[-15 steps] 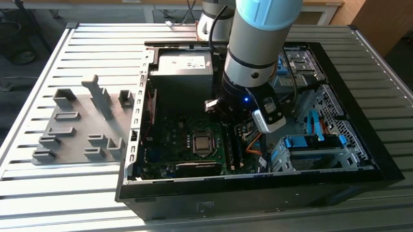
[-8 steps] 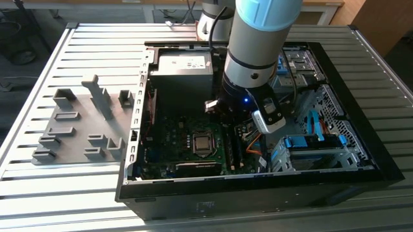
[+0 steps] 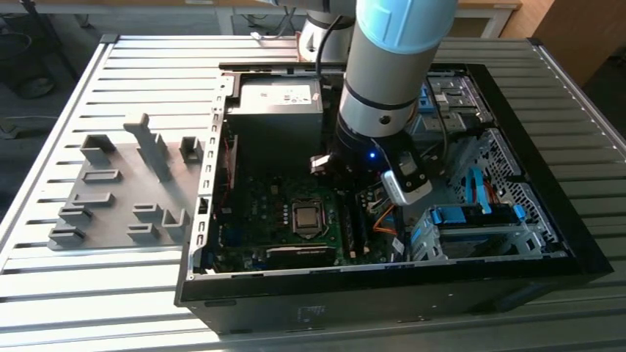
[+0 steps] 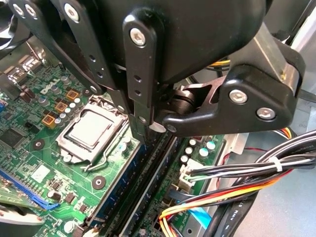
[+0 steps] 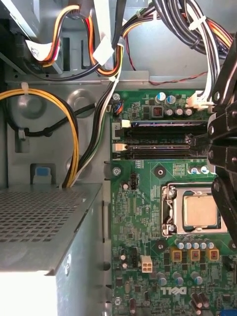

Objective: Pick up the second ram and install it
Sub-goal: 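Press down the second ram until it locks into place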

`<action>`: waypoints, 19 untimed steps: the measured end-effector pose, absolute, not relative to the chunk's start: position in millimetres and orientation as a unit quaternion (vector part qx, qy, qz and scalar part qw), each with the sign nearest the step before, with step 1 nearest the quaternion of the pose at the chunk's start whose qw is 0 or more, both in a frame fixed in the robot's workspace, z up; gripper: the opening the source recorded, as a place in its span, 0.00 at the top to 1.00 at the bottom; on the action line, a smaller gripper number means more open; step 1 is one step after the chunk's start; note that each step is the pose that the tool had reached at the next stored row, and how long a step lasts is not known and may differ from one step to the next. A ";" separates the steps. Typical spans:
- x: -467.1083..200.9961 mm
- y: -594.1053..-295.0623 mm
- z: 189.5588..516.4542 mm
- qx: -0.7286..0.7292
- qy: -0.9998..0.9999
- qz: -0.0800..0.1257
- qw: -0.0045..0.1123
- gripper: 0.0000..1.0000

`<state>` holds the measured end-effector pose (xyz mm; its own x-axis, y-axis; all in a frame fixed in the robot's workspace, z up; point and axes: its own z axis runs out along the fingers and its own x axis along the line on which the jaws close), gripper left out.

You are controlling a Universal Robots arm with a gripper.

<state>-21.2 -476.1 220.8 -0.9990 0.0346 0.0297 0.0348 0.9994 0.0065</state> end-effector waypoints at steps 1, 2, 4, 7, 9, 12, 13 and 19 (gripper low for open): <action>-21.2 -476.1 220.3 -0.017 -1.000 -0.003 0.015 0.89; -21.2 -476.2 219.8 -0.017 -1.000 -0.003 0.015 0.89; -21.2 -476.1 218.6 -0.017 -1.000 -0.003 0.015 0.89; -21.2 -476.1 217.2 -0.017 -1.000 -0.004 0.015 0.89; -21.2 -476.1 215.9 -0.017 -1.000 -0.004 0.015 0.89; -21.3 -476.2 215.4 -0.017 -1.000 -0.004 0.015 0.89; -21.2 -476.1 215.8 -0.017 -1.000 -0.004 0.015 0.89; -21.2 -476.1 233.0 -0.017 -1.000 -0.004 0.015 0.89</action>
<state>-21.2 -476.1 233.0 -0.9990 0.0346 0.0294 0.0348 0.9994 0.0075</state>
